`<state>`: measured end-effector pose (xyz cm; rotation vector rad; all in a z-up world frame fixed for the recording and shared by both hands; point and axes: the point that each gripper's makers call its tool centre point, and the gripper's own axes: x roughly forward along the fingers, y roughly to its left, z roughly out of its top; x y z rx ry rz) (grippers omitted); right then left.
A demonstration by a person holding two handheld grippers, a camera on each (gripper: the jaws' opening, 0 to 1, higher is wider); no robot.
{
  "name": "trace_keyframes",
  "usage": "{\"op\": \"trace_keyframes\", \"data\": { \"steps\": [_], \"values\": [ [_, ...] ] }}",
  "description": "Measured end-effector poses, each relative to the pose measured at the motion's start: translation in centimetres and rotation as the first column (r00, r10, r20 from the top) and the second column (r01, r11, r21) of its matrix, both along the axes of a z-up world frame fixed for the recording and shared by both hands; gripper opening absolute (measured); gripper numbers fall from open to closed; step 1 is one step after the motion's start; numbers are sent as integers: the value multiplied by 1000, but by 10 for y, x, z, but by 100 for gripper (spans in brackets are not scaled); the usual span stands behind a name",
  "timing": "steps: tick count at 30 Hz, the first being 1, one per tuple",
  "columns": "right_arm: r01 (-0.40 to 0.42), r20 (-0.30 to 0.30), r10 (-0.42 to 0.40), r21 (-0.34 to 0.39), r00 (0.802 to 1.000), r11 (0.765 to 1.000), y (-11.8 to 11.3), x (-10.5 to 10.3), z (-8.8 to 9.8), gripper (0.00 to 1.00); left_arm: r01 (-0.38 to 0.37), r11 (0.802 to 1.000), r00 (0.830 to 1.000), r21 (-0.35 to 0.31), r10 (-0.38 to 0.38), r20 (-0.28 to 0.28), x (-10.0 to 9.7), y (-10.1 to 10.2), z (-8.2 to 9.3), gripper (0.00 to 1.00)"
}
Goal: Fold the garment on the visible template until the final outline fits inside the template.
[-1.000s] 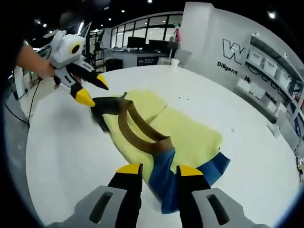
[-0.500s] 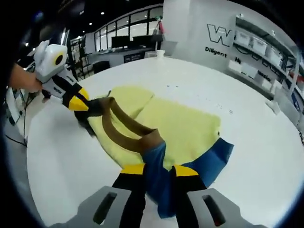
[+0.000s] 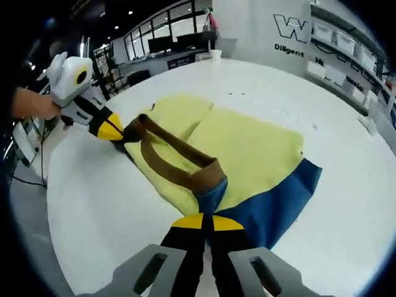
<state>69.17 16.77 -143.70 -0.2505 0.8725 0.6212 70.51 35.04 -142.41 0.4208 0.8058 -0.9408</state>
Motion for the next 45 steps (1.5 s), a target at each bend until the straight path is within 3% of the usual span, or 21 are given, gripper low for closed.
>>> {"op": "trace_keyframes", "data": {
  "steps": [3,4,9,13,16,28,45],
  "values": [
    [-41,-42,40,-27,998,999,1,-11,-2,0,26,1000,999,1,-26,-21,-11,-1,0,0],
    [-46,-47,44,-30,998,999,2,-13,-2,0,25,1000,998,1,-25,-52,-18,-1,-2,0],
    [-95,-98,91,-38,991,995,2,-35,-3,0,85,996,994,19,-84,-72,-40,2,-4,0],
    [-97,-136,93,-19,986,995,5,-53,-2,0,86,996,992,8,-85,-91,-54,6,-5,0],
    [-145,-158,140,-24,978,989,7,-73,-5,0,91,996,990,0,-90,-106,-65,8,-5,0],
    [-210,-207,197,-41,958,977,9,-116,-2,0,143,990,979,-6,-142,-145,-110,9,-6,0],
    [-217,-261,203,-25,944,976,16,-168,3,0,169,986,969,-3,-167,-180,-157,18,1,0]
  ]
}}
